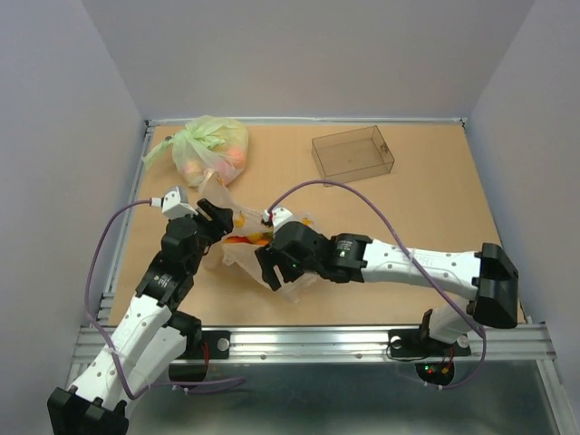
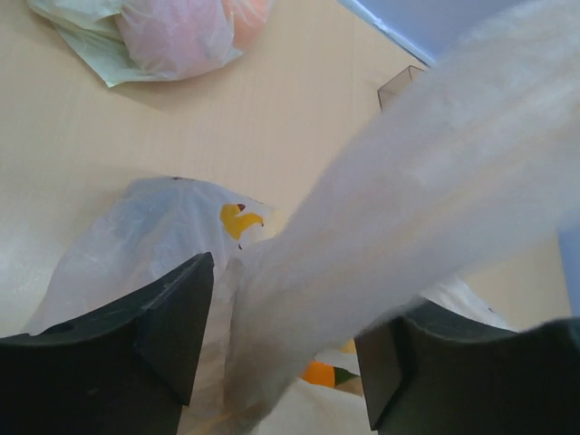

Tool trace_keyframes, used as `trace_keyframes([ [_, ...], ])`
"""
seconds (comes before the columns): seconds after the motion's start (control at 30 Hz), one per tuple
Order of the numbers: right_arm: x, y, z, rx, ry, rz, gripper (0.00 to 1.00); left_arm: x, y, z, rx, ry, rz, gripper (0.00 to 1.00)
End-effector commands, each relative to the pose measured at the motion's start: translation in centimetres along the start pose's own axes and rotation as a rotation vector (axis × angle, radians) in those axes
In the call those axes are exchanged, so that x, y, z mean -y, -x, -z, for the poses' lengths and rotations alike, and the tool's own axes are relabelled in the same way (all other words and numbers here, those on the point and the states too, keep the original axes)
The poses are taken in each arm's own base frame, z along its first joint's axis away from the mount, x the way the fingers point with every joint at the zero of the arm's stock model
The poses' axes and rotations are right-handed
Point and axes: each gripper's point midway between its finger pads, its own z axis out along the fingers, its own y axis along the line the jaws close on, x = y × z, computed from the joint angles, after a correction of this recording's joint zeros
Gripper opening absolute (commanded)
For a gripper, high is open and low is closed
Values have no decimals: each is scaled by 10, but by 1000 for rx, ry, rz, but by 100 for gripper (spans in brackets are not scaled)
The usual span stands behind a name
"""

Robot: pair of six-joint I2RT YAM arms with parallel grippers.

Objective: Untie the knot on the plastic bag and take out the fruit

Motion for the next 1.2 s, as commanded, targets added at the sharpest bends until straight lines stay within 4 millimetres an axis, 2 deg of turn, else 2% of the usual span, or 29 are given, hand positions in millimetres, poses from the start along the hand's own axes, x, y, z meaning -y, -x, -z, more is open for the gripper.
trace_keyframes([
  [0.0,-29,78,57,188,96,115,80,19,21,3,38,-65,-67,78],
  [0.1,-28,110,71,274,62,171,82,20,22,2,16,-52,-92,85],
  [0.3,-12,149,78,363,-56,269,85,16,20,10,-15,-29,-107,89],
  [0.4,10,152,61,337,-128,304,89,14,17,14,-29,-34,-133,89],
  [0.47,28,153,41,295,-146,294,91,17,14,16,-46,-56,-135,89],
  [0.53,24,146,30,256,-78,310,91,17,10,16,-53,-70,-156,89],
  [0.63,32,130,-3,174,-79,353,91,15,6,12,-39,-88,-169,89],
  [0.67,40,125,-19,143,-98,350,91,15,5,10,-35,-87,-165,89],
  [0.73,46,123,-36,123,-79,320,89,16,0,6,-45,-98,-164,89],
  [0.77,59,128,-42,122,-81,286,86,21,-4,6,-64,-128,-168,89],
  [0.83,66,134,-60,120,-69,251,75,22,-8,3,-82,-136,-181,89],
  [0.87,80,141,-65,126,-91,219,53,22,-8,3,-85,-143,-207,89],
  [0.9,86,144,-71,129,-100,174,39,21,-8,2,-86,-143,-223,89],
  [0.93,98,160,-71,168,-117,125,18,20,-7,2,-81,-135,-236,89],
  [0.97,104,168,-72,196,-131,57,9,18,-6,1,-76,-131,-260,89],
  [1.03,121,183,-72,252,-191,-18,1,17,-4,1,-69,-128,-281,90],
  [1.07,129,194,-69,283,-213,-56,1,17,-5,2,-73,-130,-289,90],
  [1.17,144,209,-68,341,-286,-181,1,17,-8,1,-87,-133,-277,90],
])
